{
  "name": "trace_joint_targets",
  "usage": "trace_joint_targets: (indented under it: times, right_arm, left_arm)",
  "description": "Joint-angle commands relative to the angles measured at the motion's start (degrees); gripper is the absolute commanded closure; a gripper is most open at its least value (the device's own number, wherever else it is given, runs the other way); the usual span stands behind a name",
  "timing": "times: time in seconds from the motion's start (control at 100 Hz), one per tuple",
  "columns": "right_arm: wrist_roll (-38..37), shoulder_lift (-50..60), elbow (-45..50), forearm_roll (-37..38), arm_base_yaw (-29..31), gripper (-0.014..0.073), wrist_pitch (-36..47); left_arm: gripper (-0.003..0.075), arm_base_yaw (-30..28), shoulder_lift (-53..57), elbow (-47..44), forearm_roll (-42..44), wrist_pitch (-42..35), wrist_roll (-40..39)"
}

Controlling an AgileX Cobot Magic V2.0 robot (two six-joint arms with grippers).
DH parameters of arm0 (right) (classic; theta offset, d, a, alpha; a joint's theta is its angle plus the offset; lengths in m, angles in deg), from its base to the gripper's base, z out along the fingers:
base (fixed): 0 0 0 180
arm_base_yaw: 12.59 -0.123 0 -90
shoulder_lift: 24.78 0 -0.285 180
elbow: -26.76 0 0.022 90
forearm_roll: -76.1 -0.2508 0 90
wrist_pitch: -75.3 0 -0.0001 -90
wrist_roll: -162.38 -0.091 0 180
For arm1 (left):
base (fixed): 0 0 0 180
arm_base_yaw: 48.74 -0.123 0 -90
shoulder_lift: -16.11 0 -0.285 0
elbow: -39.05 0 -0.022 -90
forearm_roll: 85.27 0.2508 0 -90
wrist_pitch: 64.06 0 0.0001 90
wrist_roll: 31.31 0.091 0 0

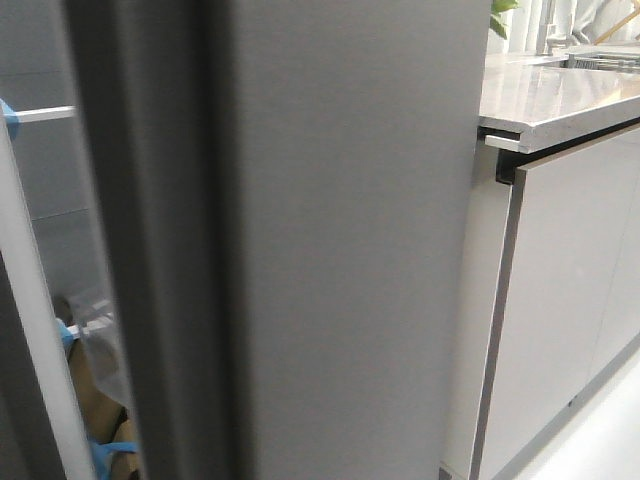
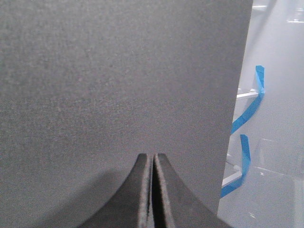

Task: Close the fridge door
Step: 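Keep pushing the door with both grippers until it swings shut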

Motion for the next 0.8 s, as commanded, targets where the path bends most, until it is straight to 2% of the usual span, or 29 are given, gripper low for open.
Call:
trace_joint_targets:
  times: [0.0, 0.57, 0.79]
  right_arm:
    - [0.04, -1.16, -3.61, -0.34, -0.96, 0.067, 5.42]
    - [0.04, -18.18, -18.08, -0.34, -2.31, 0.067, 7.22]
    - [0.04, -22.16, -20.29, -0.48, -2.44, 0.067, 8.12]
  left_arm:
    - [0.0741, 0.27, -1.09, -1.6, -0.09, -4.4, -0.2]
    - [0.0741, 0.27, -1.09, -1.6, -0.09, -4.4, -0.2]
    - [0.0741, 0.27, -1.09, -1.6, -0.09, -4.4, -0.2]
